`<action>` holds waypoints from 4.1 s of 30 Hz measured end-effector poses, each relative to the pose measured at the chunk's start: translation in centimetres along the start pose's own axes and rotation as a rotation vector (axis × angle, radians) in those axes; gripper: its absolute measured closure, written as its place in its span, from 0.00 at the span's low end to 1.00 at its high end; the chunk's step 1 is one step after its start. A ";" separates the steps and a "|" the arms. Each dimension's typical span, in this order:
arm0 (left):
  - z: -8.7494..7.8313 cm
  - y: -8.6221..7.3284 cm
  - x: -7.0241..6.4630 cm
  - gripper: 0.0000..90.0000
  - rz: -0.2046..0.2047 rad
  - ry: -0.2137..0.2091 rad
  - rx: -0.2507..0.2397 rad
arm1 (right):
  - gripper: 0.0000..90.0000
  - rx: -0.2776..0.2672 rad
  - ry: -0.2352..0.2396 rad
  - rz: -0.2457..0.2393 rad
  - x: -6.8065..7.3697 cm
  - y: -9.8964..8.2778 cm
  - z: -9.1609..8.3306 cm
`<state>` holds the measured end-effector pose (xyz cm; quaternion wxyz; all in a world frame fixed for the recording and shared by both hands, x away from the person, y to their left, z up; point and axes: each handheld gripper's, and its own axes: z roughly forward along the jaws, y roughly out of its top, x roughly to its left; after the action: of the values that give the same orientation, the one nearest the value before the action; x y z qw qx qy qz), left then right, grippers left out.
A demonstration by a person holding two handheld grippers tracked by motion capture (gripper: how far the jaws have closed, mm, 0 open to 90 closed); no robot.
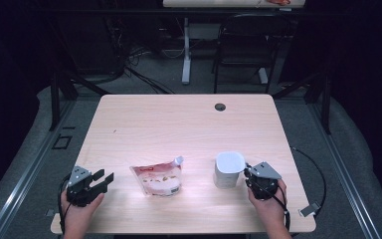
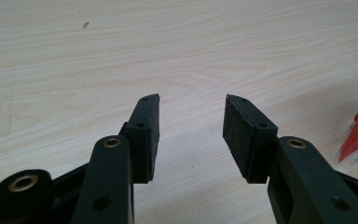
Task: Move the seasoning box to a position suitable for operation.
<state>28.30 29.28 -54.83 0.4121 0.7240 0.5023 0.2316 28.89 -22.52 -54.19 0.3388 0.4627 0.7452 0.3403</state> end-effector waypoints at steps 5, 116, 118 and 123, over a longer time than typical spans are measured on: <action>-0.1 -0.1 0.0 0.63 -0.006 -0.001 -0.001 | 0.91 -0.004 0.022 0.016 -0.2 0.0 0.1; 0.1 -0.1 0.2 0.62 -0.002 -0.013 0.019 | 1.00 0.087 0.266 0.039 0.0 6.2 -3.4; 0.1 -0.1 0.2 0.62 -0.002 -0.013 0.019 | 1.00 0.086 0.267 0.044 0.0 6.2 -3.4; 0.1 -0.1 0.2 0.62 0.001 -0.017 0.022 | 1.00 0.083 0.274 0.049 -0.1 6.1 -3.3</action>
<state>28.43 29.40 -54.95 0.4081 0.7307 0.5011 0.2202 29.02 -21.22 -47.34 0.2059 0.4434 0.7865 0.3773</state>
